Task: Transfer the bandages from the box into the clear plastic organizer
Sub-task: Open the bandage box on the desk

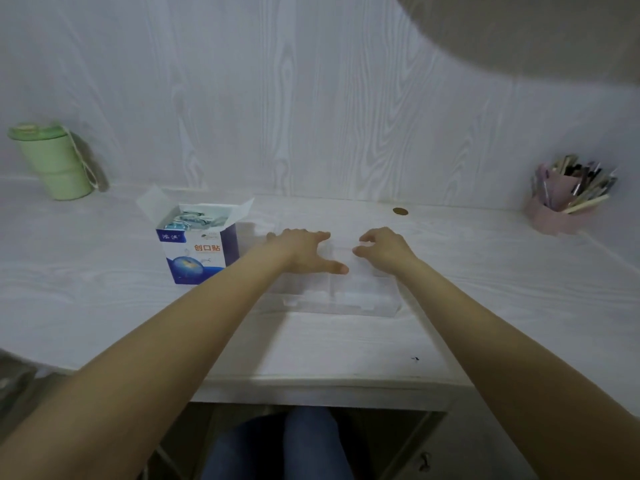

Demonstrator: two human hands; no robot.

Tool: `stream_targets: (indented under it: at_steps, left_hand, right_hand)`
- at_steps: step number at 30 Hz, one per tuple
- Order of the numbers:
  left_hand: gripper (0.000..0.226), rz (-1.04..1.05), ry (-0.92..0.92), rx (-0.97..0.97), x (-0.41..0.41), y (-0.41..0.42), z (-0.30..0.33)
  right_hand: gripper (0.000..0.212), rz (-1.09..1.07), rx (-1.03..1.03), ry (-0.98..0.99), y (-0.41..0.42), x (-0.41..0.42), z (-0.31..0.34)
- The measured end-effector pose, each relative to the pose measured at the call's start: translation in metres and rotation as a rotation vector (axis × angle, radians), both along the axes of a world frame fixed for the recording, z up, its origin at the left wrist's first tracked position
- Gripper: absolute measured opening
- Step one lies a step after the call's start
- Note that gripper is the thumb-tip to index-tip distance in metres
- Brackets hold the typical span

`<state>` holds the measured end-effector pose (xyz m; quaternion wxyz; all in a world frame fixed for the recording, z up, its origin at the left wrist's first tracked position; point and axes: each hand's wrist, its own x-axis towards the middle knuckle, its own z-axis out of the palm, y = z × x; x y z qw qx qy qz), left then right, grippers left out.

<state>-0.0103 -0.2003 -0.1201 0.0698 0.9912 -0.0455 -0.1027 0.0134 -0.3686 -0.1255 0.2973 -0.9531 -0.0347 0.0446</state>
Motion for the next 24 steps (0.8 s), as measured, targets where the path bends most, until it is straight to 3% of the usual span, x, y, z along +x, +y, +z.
stream_targets:
  at_steps: [3, 7, 9, 11, 15, 19, 22, 24]
  left_hand:
    - [0.073, -0.013, -0.135, -0.074, -0.007, -0.001, 0.01]
    - [0.038, -0.089, -0.611, -0.252, -0.033, 0.002, 0.042]
    - [0.031, -0.092, -0.828, -0.209, -0.044, 0.014, 0.058]
    - [0.031, -0.032, -0.93, -0.144, -0.049, 0.033, 0.067]
    - [0.034, 0.133, -0.763, -0.12, -0.056, 0.083, 0.068]
    - [0.036, 0.199, -0.626, -0.018, -0.063, 0.128, 0.063]
    - [0.045, 0.145, -0.427, -0.141, -0.066, 0.15, 0.063]
    - [0.062, 0.117, -0.258, -0.256, -0.069, 0.16, 0.063]
  right_hand:
    - [0.044, 0.033, -0.012, -0.023, 0.002, -0.005, 0.009]
    - [0.04, 0.076, 0.092, -0.171, 0.014, -0.019, 0.031]
    - [0.039, 0.102, 0.141, -0.261, 0.028, -0.029, 0.041]
    - [0.039, 0.133, 0.17, -0.342, 0.046, -0.038, 0.05]
    - [0.037, 0.278, 0.192, -0.464, 0.091, -0.054, 0.06]
    - [0.038, 0.476, -0.029, -0.458, 0.13, -0.056, 0.064]
    - [0.034, 0.461, -0.072, -0.309, 0.148, -0.056, 0.067]
    - [0.03, 0.429, -0.118, -0.267, 0.155, -0.057, 0.068]
